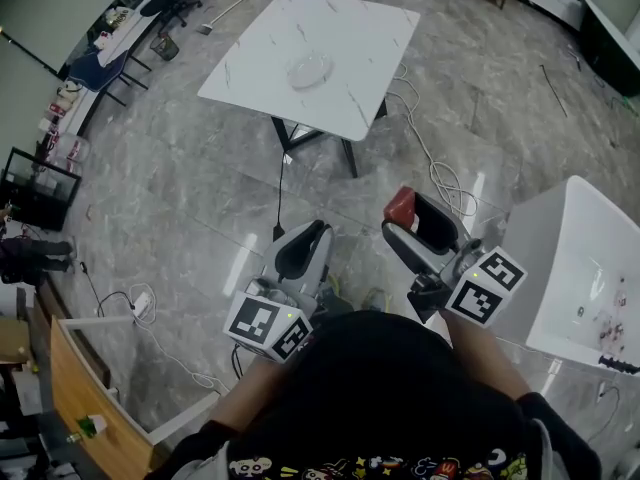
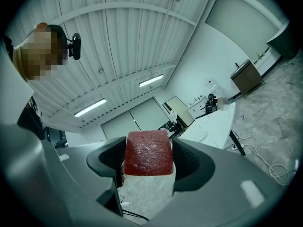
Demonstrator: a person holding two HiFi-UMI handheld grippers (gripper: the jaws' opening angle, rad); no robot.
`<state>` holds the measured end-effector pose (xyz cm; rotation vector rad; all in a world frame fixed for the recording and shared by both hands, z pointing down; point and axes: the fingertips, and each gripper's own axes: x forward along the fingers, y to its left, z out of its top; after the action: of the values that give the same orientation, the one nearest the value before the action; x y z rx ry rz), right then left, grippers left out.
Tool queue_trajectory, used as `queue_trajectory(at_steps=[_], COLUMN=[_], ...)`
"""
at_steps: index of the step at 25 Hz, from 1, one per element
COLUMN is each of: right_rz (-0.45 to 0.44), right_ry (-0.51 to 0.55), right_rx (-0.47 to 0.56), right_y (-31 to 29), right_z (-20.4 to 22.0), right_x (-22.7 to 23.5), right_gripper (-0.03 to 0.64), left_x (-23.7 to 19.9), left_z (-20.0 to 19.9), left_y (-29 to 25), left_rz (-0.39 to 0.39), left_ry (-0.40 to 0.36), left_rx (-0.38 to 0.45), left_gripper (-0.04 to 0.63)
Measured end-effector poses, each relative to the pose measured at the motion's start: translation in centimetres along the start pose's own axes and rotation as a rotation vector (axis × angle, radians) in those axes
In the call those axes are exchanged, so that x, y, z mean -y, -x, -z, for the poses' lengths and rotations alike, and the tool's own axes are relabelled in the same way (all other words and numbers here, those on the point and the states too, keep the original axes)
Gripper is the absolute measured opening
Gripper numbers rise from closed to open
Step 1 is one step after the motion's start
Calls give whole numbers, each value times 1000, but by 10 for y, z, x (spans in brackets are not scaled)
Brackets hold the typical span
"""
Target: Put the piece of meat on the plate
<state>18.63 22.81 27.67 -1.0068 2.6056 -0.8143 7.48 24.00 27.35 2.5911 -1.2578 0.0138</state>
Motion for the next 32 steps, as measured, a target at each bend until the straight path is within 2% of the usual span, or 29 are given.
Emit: queue_trajectory(at_steps=[6,12,32], right_rz=[2,13,105], right_ry=[-15,-19,-35], right_rx=[-25,-26,-28], right_y=[-9,-29,-144], right_z=[6,7,-7], right_x=[5,11,44], right_gripper=[333,333,331], left_x=[-12,-31,-145], left_z=[5,4,-34], left_y=[-2,-12,-64], left_rz=[-16,5,87], left_ry=[24,30,29], left_rx=[-5,-10,-52], left_gripper=[43,43,43])
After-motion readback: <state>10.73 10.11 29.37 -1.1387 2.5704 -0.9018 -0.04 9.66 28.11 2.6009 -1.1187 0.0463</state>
